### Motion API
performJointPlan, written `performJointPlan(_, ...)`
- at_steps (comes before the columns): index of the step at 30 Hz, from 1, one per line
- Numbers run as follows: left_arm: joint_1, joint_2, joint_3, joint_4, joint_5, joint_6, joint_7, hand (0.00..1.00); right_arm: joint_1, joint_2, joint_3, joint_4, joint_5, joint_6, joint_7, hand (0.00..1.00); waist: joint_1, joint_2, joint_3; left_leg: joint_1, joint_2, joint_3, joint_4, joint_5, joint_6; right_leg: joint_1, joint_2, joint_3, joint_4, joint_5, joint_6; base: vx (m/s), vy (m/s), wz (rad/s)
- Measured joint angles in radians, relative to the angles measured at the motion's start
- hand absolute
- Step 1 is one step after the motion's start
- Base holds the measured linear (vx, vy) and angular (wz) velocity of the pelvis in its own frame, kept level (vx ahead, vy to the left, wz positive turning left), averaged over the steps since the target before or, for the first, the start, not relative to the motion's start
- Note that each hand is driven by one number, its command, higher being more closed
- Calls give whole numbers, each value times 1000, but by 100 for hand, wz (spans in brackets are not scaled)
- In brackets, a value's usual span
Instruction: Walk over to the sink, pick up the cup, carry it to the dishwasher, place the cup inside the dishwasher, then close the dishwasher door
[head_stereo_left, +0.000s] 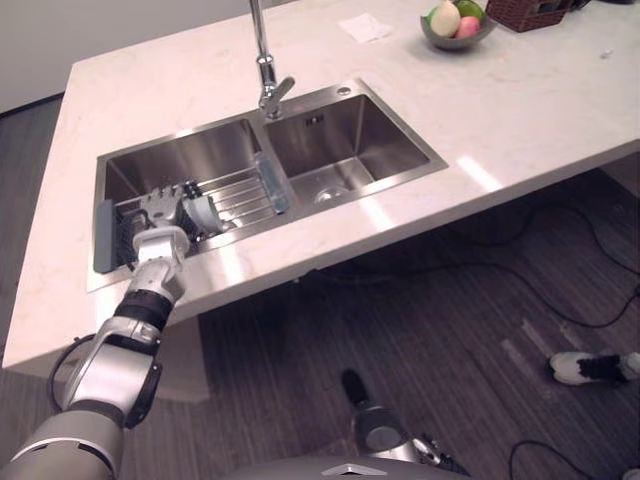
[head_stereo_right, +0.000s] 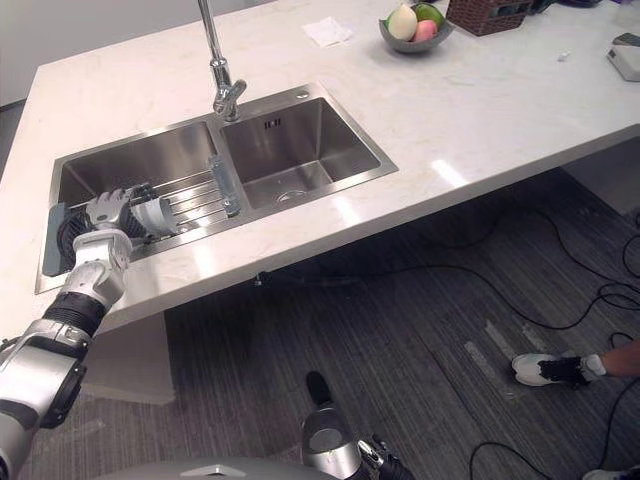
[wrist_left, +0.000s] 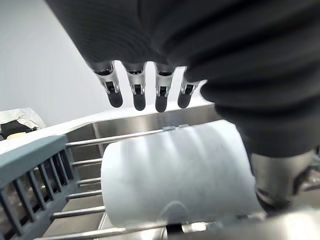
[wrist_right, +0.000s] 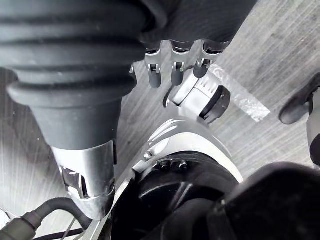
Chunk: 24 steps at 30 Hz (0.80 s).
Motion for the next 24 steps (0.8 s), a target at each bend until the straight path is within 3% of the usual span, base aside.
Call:
performJointPlan(4,7,0,1,25,3,17,-27,0,14,2,5,0,-39,1,23,0,-3,4,0,-2,6,29,1,-10,-4,-18,14,21,0,9,-1,-26,-43,-21)
performJointPlan(9,2,1,2,25,40,29,-34,0,26,0,0,0,-57,1,24,0,-15,28,-1,-8,15,34,-1,-8,-8,-29,26,20,7,16,1,26,-15,-3)
performJointPlan(23,0,11,11,102,58,38,-103,0,25,-2,0,1,-67,3,36,0,-25,22,-1,-12,-3,50,1,-13,-2,-40,15,43,0,8,5,-50,-42,-4)
performJointPlan(24,0,11,13,106,57,37,-121,100,26,-4,0,1,-67,4,38,0,-30,24,-3,-15,-1,51,1,-15,-3,-44,17,44,0,9,5,-6,-38,-4)
